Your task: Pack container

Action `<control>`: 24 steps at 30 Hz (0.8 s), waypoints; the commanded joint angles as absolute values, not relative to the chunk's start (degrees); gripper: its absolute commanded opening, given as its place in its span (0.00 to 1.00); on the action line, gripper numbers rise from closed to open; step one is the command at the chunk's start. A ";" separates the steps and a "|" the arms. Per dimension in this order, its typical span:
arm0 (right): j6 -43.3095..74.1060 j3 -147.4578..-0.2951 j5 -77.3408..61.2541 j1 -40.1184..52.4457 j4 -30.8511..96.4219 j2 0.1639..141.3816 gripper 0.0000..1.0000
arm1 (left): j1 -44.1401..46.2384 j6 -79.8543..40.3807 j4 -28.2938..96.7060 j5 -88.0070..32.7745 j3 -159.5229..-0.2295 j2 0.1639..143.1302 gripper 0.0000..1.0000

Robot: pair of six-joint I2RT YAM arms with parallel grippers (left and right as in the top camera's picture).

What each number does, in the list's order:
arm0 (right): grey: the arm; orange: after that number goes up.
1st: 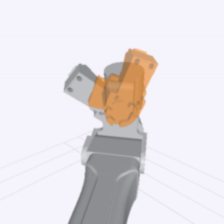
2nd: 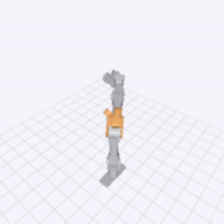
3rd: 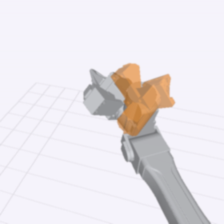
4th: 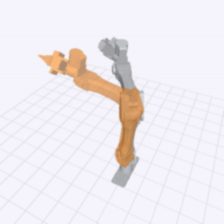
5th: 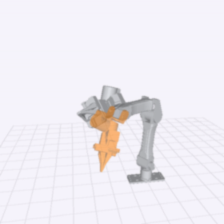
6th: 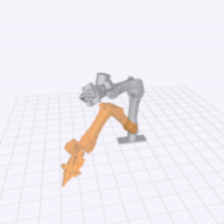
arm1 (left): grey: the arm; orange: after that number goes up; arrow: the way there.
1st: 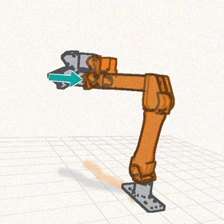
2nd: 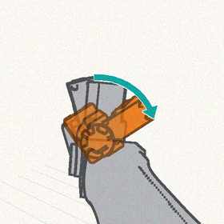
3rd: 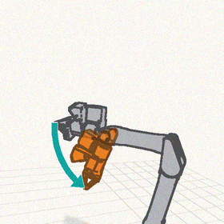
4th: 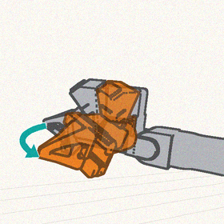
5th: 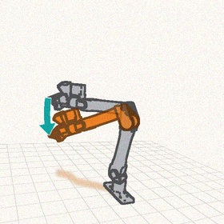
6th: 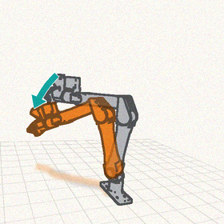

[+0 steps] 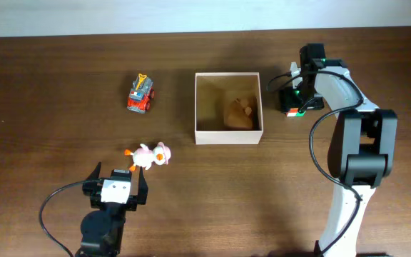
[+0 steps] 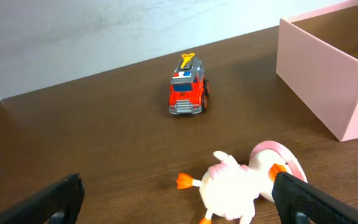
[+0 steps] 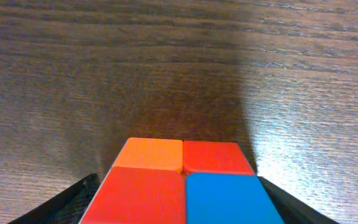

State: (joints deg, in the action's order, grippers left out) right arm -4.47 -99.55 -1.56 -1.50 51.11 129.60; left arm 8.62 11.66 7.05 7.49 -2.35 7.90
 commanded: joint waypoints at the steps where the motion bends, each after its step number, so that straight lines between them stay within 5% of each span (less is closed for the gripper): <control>1: -4.01 -100.66 -1.93 -1.48 51.27 130.67 0.78 | 8.80 10.98 6.90 6.90 -1.85 7.42 0.99; 24: -4.03 -101.23 -1.93 -1.48 52.93 130.56 0.47 | 8.80 10.96 6.87 6.90 -1.85 7.42 0.99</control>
